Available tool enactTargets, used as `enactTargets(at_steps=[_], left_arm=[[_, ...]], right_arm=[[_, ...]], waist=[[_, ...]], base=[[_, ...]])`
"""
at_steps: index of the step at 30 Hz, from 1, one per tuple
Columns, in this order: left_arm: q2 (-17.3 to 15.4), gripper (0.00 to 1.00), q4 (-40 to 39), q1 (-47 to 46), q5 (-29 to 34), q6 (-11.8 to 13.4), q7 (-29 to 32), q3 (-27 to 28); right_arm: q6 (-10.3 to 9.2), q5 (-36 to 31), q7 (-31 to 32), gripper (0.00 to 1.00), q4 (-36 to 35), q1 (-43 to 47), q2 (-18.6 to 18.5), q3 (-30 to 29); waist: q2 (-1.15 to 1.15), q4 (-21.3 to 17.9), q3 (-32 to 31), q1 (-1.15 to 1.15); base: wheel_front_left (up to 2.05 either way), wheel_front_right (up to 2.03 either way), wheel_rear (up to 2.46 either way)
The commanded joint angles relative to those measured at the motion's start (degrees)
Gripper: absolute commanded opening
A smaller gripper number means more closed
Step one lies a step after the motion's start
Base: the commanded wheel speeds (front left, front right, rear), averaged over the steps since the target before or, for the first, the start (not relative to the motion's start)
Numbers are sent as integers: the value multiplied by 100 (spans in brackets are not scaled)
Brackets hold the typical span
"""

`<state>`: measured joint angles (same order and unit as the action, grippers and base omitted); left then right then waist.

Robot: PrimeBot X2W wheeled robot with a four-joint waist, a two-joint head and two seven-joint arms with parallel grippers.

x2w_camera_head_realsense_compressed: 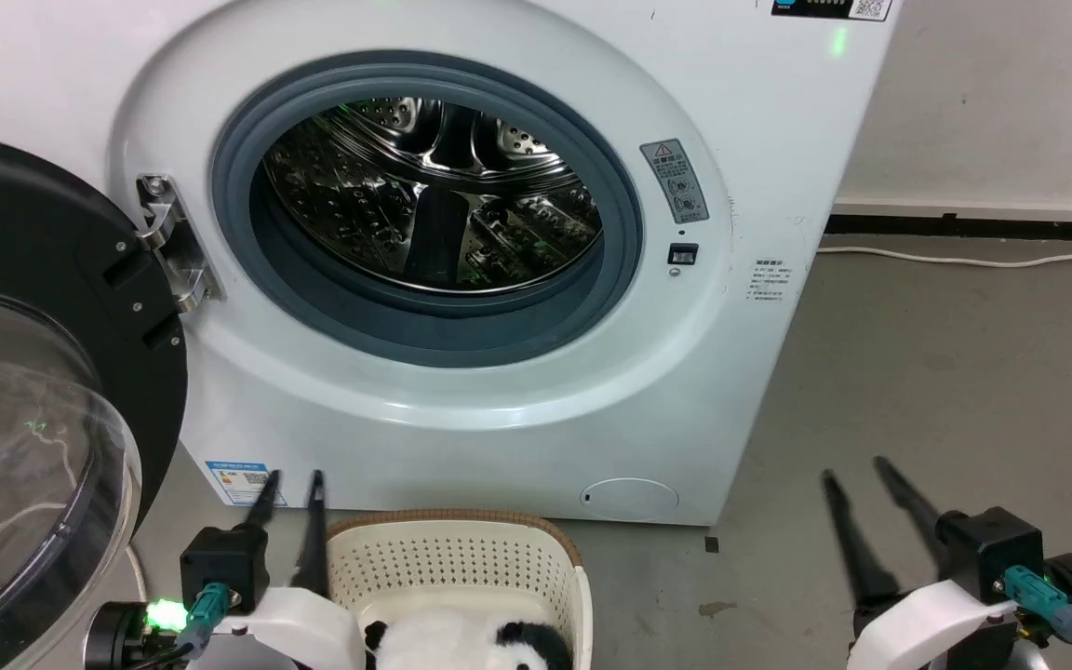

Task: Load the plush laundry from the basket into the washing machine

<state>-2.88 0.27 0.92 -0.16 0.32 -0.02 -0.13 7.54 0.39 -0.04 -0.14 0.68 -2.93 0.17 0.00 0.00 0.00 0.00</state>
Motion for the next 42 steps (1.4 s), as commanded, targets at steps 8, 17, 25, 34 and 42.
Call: enactTargets(at_steps=[8, 17, 25, 34, 42], left_arm=[[0, 100, -5, 7, -24, 20, -85, -65], [-1, 100, 195, -85, -75, 8, -216, -192], [-33, 100, 624, -308, -163, -51, -239, -256], [-138, 100, 1219, -623, -273, -109, -129, -303], [-267, 100, 1779, -930, -512, -203, -57, -254]], right_arm=[[0, 40, -84, 100, 0, 7, 0, -24], [-1, 118, -216, 100, 14, -33, 1, -19], [-1, 206, -311, 100, 15, -181, 1, 40], [-2, 296, -419, 100, -78, -336, 1, 49], [-2, 438, -515, 100, -78, -445, 2, 100]], waist=[[0, -14, 14, 0], [0, -101, 264, 0], [0, -242, 592, 0], [0, -452, 984, 0], [0, -660, 1309, 0]], base=[[0, 0, 0], [0, 0, 0], [0, 0, 0], [0, 0, 0], [0, 0, 0]])
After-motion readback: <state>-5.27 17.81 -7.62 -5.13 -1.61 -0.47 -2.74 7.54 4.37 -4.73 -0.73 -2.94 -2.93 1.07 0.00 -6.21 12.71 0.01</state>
